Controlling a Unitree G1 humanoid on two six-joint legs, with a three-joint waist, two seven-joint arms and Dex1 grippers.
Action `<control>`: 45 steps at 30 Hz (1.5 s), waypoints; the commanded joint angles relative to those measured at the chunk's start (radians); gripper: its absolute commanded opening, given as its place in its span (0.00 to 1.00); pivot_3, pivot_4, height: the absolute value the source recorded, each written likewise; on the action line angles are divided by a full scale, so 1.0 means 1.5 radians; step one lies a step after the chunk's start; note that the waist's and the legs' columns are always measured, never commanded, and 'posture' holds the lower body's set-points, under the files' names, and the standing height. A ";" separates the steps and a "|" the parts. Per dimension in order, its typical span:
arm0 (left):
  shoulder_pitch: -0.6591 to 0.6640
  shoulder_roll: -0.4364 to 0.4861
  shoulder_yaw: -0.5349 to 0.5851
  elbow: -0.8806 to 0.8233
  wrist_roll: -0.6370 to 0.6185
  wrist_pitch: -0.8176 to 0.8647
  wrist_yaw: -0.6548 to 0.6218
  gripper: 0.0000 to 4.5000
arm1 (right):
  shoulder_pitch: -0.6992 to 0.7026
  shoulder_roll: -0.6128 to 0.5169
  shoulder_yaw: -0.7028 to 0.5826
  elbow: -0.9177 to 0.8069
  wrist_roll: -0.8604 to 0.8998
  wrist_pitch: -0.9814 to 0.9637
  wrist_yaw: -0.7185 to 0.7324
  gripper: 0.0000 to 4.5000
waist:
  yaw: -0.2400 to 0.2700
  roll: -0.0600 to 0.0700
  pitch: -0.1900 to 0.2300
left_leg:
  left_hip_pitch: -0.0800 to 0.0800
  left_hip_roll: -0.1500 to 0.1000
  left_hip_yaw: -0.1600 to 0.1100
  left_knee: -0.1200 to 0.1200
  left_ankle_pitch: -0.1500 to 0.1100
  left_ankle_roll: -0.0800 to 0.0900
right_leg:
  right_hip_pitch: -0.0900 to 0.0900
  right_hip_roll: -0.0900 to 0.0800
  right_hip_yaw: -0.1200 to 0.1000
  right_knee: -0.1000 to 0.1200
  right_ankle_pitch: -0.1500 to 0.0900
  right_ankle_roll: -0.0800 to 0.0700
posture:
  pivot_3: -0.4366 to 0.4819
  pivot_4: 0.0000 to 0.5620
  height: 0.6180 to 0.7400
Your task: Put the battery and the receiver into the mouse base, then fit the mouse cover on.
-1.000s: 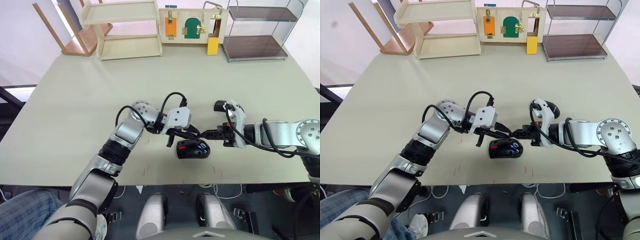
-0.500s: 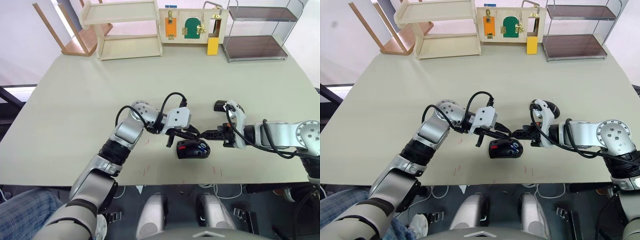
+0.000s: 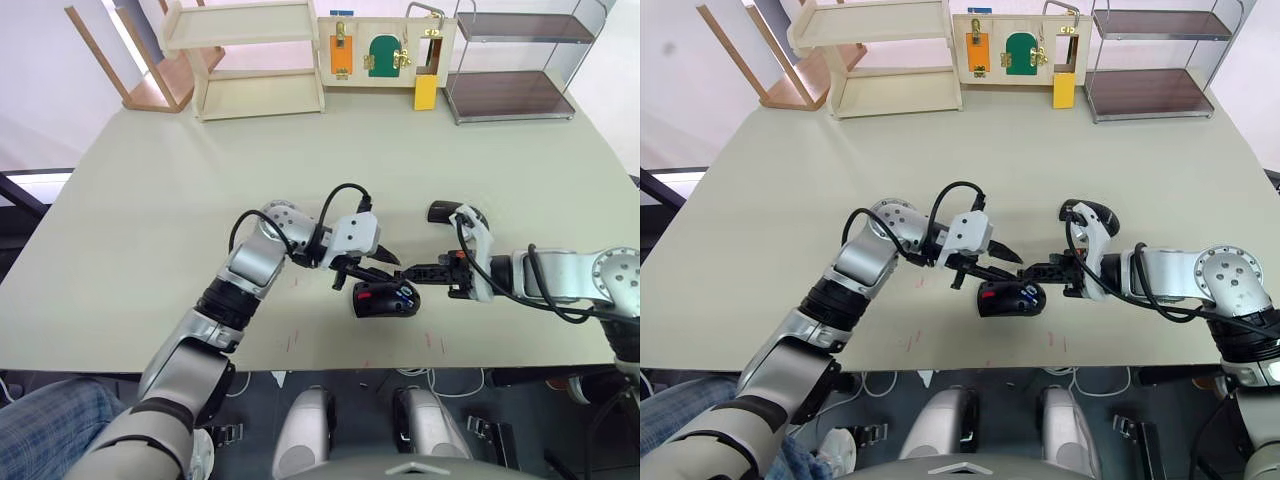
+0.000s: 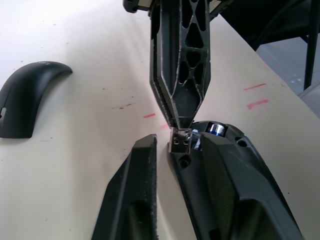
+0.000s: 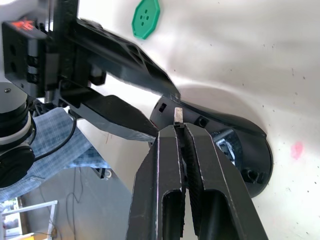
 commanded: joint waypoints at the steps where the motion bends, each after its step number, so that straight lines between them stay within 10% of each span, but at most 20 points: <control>1: -0.012 0.002 0.017 -0.010 -0.010 -0.016 0.000 0.70 | -0.004 -0.009 -0.027 -0.004 0.009 0.003 0.017 0.00 | 0.000 0.000 0.000 | 0.000 0.000 0.000 0.000 0.000 0.000 | 0.000 0.000 0.000 0.000 0.000 0.000 | 0.48 0.27 1.00; 5: -0.005 0.009 0.025 -0.011 -0.016 -0.028 -0.002 0.99 | 0.003 -0.023 -0.049 0.001 0.009 0.007 0.046 0.00 | 0.000 0.000 0.000 | 0.000 0.000 0.000 0.000 0.000 0.000 | 0.000 0.000 0.000 0.000 0.000 0.000 | 0.48 0.27 1.00; 15: 0.023 0.014 0.066 -0.004 -0.045 -0.054 0.013 0.99 | 0.051 -0.078 -0.109 -0.035 -0.006 0.012 0.175 0.00 | 0.001 0.000 0.000 | 0.000 0.000 0.000 0.000 0.000 0.000 | 0.000 0.000 0.000 0.000 0.000 0.000 | 0.48 0.27 1.00; 25: 0.089 0.050 0.086 -0.070 -0.077 -0.006 0.011 0.99 | 0.139 -0.150 -0.198 -0.183 -0.285 -0.024 0.482 0.00 | 0.001 0.000 0.000 | 0.000 0.000 -0.001 0.000 0.000 0.000 | 0.000 0.000 0.000 0.000 0.000 0.000 | 0.48 0.27 1.00; 35: 0.144 0.054 0.074 -0.131 -0.079 0.029 0.038 0.99 | 0.293 -0.152 -0.190 -0.269 -0.735 -0.437 0.850 0.00 | 0.002 0.000 0.000 | 0.001 0.000 0.000 0.000 0.000 0.000 | 0.000 0.000 0.000 0.000 0.000 0.001 | 0.48 0.27 1.00; 45: 0.165 0.041 0.043 -0.147 -0.053 0.048 0.075 0.99 | 0.308 -0.111 -0.194 -0.207 -0.888 -0.618 0.951 0.00 | 0.003 0.000 0.000 | 0.001 0.000 0.001 0.001 0.000 0.000 | 0.001 0.000 0.000 0.000 0.000 0.000 | 0.48 0.27 1.00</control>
